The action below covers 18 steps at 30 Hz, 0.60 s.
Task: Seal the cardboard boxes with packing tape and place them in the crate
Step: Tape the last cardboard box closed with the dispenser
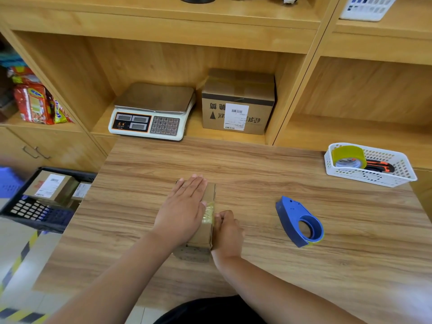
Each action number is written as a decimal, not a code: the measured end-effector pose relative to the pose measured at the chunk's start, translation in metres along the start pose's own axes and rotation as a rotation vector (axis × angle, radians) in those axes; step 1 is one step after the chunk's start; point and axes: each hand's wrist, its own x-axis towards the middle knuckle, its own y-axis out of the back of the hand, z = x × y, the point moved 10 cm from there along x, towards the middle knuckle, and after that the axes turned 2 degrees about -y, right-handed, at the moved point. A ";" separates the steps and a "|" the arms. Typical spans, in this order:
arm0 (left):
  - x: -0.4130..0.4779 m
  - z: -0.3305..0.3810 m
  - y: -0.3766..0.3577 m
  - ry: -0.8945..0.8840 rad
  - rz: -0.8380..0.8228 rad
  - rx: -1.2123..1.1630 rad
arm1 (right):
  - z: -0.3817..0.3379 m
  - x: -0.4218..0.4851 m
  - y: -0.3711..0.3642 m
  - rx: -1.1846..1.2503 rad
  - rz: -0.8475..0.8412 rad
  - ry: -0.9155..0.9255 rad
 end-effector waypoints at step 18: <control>0.004 -0.002 0.004 -0.012 0.019 -0.111 | -0.055 0.016 0.010 0.255 -0.475 0.409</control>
